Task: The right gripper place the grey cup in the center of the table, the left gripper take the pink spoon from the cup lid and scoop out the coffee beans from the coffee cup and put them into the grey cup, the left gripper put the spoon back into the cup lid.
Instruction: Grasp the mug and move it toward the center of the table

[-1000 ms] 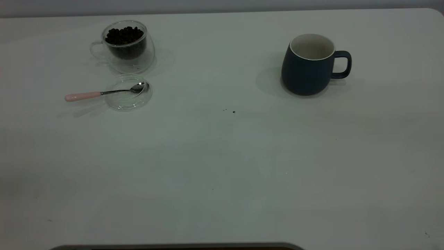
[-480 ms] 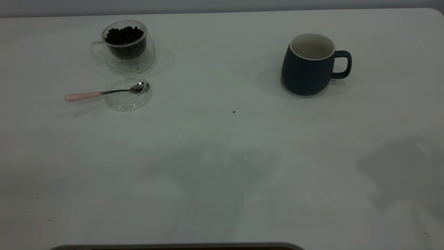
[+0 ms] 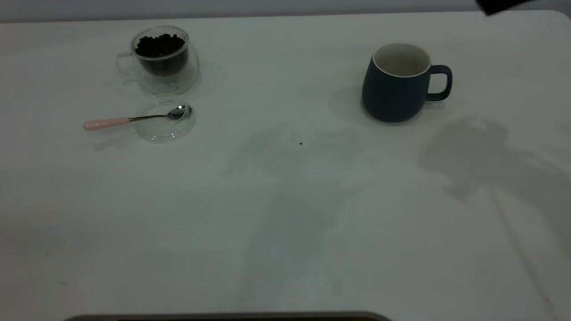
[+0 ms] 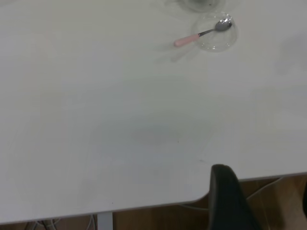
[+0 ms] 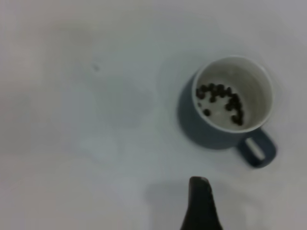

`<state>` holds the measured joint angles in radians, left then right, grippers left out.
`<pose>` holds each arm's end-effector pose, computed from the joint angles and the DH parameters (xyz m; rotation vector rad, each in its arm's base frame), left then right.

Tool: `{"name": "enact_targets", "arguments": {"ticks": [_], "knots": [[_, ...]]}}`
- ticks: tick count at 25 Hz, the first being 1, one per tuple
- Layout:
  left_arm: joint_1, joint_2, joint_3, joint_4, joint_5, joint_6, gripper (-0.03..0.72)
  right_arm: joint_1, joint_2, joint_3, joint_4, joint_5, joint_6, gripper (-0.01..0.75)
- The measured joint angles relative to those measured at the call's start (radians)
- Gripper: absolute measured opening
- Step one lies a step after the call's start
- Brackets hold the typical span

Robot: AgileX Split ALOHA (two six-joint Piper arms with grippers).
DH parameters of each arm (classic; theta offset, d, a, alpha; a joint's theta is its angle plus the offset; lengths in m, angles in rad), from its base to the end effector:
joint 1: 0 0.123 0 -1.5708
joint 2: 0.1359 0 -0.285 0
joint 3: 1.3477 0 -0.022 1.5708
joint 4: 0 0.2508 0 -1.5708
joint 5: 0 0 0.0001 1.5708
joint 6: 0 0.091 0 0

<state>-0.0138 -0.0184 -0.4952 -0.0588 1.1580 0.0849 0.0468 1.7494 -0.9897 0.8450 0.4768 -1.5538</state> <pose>-0.0116 -0.0047 0.2682 0.1116 2.1237 -0.0292 0.3421 0.0474 0.1829 -1.1035 2.2334 0.1559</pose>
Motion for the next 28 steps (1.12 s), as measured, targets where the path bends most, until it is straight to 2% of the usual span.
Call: {"name": "enact_targets", "arguments": {"ticks": [6,11,19,28], "knots": [[0.000,0.000,0.000,0.000,0.000,0.000,0.436,0.000,0.241,-0.109,0.010,-0.070,-0.366,0.583],[0.000,0.000,0.000,0.000,0.000,0.000,0.436,-0.011,0.403,-0.215,0.012,-0.085,-0.541,0.582],[0.000,0.000,0.000,0.000,0.000,0.000,0.436,-0.027,0.579,-0.413,0.027,-0.098,-0.561,0.581],[0.000,0.000,0.000,0.000,0.000,0.000,0.436,-0.005,0.641,-0.441,0.029,-0.047,-0.561,0.533]]}}
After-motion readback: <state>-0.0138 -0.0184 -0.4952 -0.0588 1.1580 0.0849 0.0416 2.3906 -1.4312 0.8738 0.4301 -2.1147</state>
